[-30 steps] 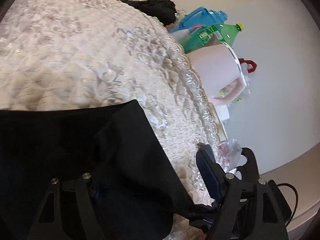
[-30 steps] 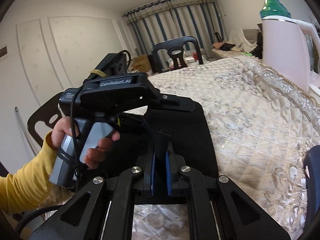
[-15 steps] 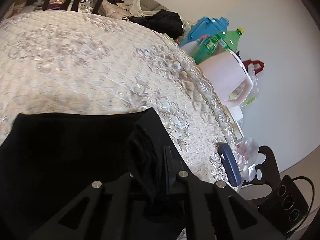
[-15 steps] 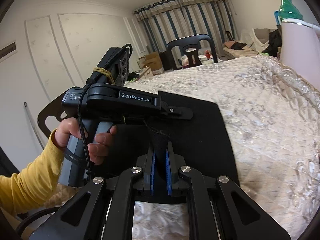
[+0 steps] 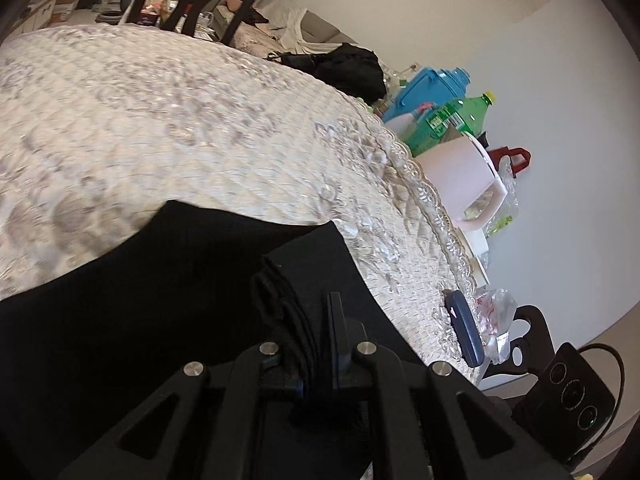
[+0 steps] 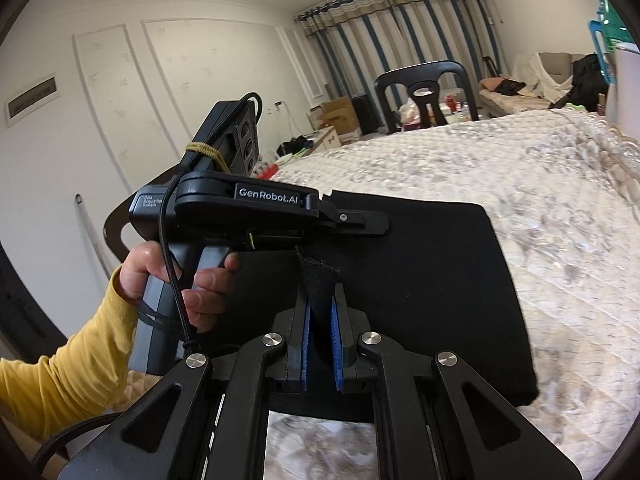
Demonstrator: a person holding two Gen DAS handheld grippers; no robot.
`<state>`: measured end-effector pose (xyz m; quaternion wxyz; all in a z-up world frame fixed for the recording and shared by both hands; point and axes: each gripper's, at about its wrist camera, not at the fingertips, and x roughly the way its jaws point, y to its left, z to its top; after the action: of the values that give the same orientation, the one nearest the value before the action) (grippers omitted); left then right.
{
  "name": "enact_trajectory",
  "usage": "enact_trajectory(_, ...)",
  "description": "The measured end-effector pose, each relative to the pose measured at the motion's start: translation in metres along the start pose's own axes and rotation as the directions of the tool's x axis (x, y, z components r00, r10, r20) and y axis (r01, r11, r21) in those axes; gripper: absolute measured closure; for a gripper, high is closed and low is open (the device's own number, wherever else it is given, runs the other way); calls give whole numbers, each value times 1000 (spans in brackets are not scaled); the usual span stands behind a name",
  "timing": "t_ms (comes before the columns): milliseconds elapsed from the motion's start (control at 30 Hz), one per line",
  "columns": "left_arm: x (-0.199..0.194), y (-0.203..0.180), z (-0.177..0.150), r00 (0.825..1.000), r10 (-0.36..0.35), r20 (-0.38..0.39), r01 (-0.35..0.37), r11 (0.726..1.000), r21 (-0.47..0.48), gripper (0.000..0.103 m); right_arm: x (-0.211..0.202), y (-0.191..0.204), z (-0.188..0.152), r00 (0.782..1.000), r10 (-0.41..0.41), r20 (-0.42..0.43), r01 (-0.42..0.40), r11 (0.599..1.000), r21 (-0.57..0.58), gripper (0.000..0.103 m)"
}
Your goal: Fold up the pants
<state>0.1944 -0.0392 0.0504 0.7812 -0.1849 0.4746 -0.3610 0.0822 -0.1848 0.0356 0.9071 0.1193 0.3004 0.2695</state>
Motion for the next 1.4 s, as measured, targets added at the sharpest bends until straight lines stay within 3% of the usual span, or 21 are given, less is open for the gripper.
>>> enact_trajectory(467,-48,32,-12,996,26,82,-22,998,-51,93,29,32,-2,993,107,-42,-108,994,-27,95)
enact_trajectory(767,-61,52,-21,994,45,104,-36,996,-85,93,48,36,-2,989,133,-70,-134,991,-7,95)
enact_trajectory(1067,-56,65,-32,991,116,65,-109,989,-96,93,62,30,-8,981,137,-140,-134,990,36,94)
enact_trajectory(1167,-57,66,-34,987,147,60,-141,986,-93,88,66,27,-8,975,151,-161,-144,988,55,92)
enact_trajectory(1233,-58,67,-35,981,182,59,-176,980,-89,79,69,26,-8,971,161,-176,-151,986,73,92)
enact_trajectory(1400,-67,72,-37,972,225,66,-218,970,-107,71,74,21,-10,963,179,-204,-160,981,106,90)
